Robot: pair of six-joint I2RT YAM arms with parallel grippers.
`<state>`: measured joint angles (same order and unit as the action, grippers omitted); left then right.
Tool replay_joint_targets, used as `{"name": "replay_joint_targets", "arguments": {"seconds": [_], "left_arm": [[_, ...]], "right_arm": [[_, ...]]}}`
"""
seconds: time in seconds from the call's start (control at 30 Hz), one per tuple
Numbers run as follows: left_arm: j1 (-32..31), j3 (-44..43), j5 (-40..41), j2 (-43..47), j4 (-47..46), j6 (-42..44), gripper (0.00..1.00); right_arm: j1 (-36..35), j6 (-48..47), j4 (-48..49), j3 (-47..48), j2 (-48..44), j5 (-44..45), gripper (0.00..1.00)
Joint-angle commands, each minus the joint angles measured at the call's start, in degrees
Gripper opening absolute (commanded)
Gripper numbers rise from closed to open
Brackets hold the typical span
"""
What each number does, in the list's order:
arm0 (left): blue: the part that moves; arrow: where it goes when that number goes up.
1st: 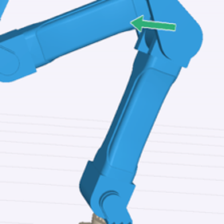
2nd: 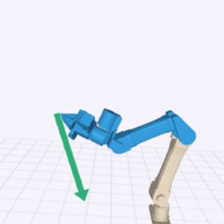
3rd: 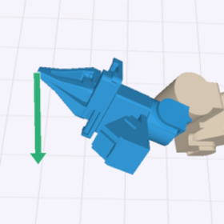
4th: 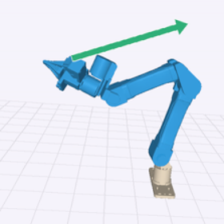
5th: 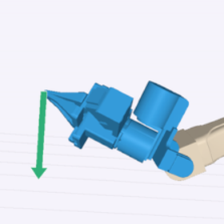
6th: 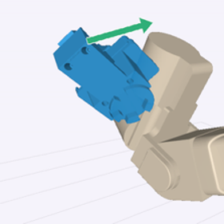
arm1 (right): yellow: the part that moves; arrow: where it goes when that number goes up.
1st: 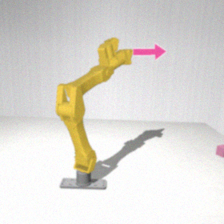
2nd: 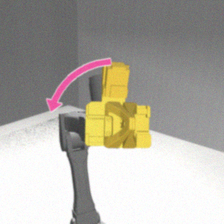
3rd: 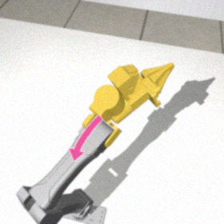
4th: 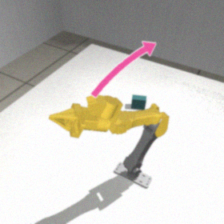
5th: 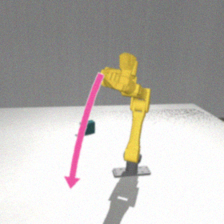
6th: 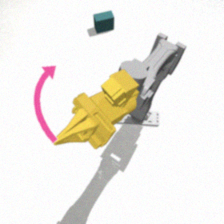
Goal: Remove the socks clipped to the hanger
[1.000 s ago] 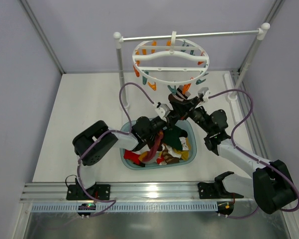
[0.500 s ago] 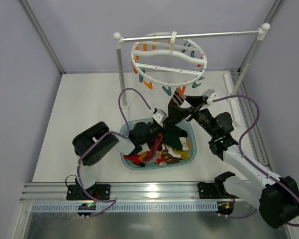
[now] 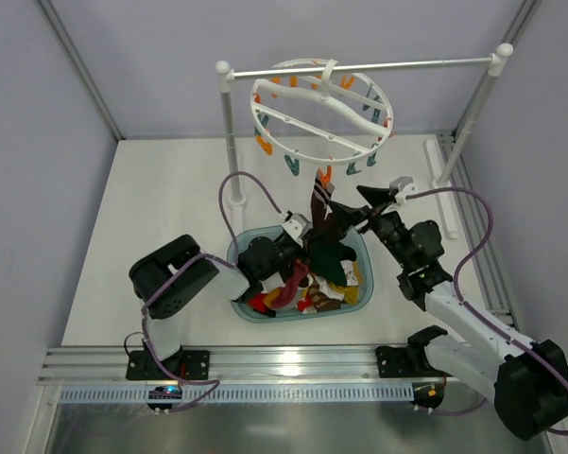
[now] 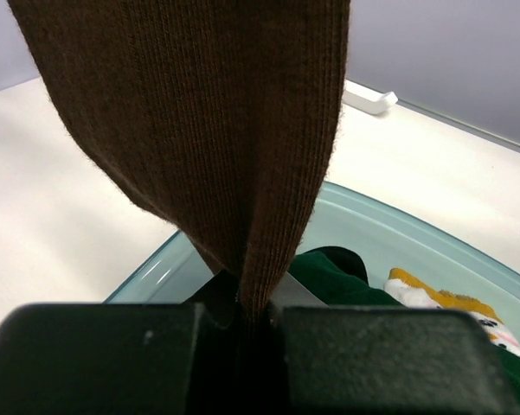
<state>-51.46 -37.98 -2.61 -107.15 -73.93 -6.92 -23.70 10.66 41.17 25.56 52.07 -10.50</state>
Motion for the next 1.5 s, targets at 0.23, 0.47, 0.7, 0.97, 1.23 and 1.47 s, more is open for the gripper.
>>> {"name": "replay_joint_targets", "arguments": {"seconds": [0.23,0.47,0.7,0.97,1.23,1.47], "left_arm": [[0.3,0.6,0.5,2.4,-12.5,1.6,0.0],[0.7,-0.8,-0.1,1.3,-10.4,1.5,0.0],[0.7,-1.4,-1.1,1.0,-10.4,0.8,0.0],[0.7,-1.3,-1.7,1.1,-10.2,0.4,0.0],[0.7,-1.1,-2.5,1.2,-10.2,0.1,0.0],[0.7,-1.2,-3.1,1.2,-10.2,-0.3,0.0]], "right_arm": [[-0.8,0.3,4.5,7.0,8.0,-0.8,0.92],[-2.1,-1.2,3.0,10.6,9.3,-1.7,0.92],[-2.6,-2.7,-0.1,15.6,11.6,-2.9,0.92],[-3.0,-3.9,-1.4,20.1,16.3,-2.6,0.91],[-5.1,-6.3,1.3,19.2,16.7,1.7,0.82],[-6.6,-8.0,3.5,18.7,17.5,5.8,0.68]]}}
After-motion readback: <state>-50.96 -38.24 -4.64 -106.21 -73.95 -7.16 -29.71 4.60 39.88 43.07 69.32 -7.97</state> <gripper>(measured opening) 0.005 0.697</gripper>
